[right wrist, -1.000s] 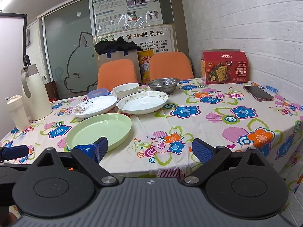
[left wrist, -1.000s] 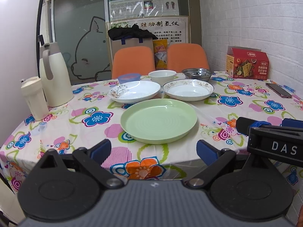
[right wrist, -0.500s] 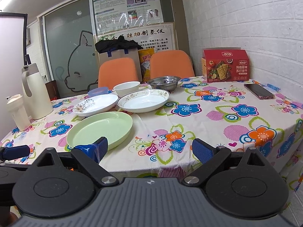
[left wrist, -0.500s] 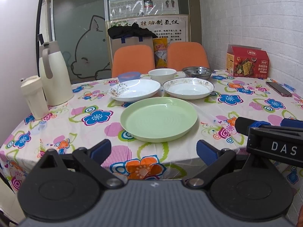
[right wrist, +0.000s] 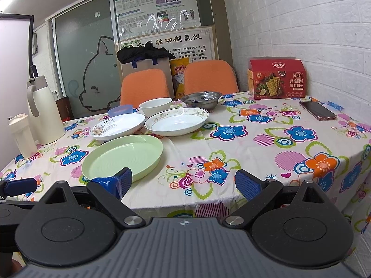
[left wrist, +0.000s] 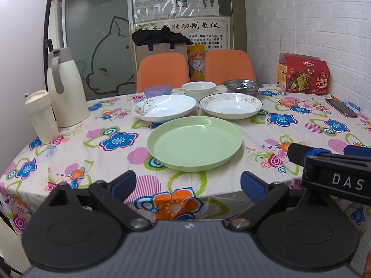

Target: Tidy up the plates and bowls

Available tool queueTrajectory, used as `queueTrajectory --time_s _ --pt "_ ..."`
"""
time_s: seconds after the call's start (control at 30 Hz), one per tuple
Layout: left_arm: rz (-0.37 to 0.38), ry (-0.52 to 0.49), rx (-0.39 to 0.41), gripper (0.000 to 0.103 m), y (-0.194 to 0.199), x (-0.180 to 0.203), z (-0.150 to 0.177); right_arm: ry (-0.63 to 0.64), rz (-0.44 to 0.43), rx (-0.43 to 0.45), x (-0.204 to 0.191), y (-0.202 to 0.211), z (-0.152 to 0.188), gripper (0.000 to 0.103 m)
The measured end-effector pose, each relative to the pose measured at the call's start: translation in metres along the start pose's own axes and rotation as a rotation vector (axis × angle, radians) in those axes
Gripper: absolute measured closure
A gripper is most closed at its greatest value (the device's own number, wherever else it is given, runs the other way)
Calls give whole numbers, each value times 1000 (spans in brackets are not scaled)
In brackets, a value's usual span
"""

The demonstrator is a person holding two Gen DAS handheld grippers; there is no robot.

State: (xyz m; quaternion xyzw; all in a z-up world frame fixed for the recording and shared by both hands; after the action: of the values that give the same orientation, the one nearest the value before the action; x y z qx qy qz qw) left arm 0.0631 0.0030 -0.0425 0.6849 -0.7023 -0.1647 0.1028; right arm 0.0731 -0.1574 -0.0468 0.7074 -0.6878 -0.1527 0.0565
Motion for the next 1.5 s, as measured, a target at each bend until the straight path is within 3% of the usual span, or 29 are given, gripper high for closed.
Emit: queueTrajectory --time_s 1.17,1.33,1.5 --pt "5 6 -13 7 -1 -4 -2 -9 -13 5 -2 0 -2 20" --pt "-2 31 0 7 -20 -22 -12 20 -8 42 -1 -11 -8 20" --pt "-38 127 -74 7 -60 -64 -18 61 -8 -66 1 -53 2 20"
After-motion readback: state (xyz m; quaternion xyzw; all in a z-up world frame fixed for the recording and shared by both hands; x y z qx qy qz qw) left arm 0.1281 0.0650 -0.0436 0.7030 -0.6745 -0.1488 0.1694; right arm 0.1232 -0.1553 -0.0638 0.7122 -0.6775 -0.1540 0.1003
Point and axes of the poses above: each gripper's, at about its wrist camera, not at the fingertips, and y roughly against the way its jaws point, x to its right, z to its underside, the point moved 7 cm from there along -y, roughly the way its jaws point, and after that the axes turned 6 degrees about x, right-handed, at the moved point
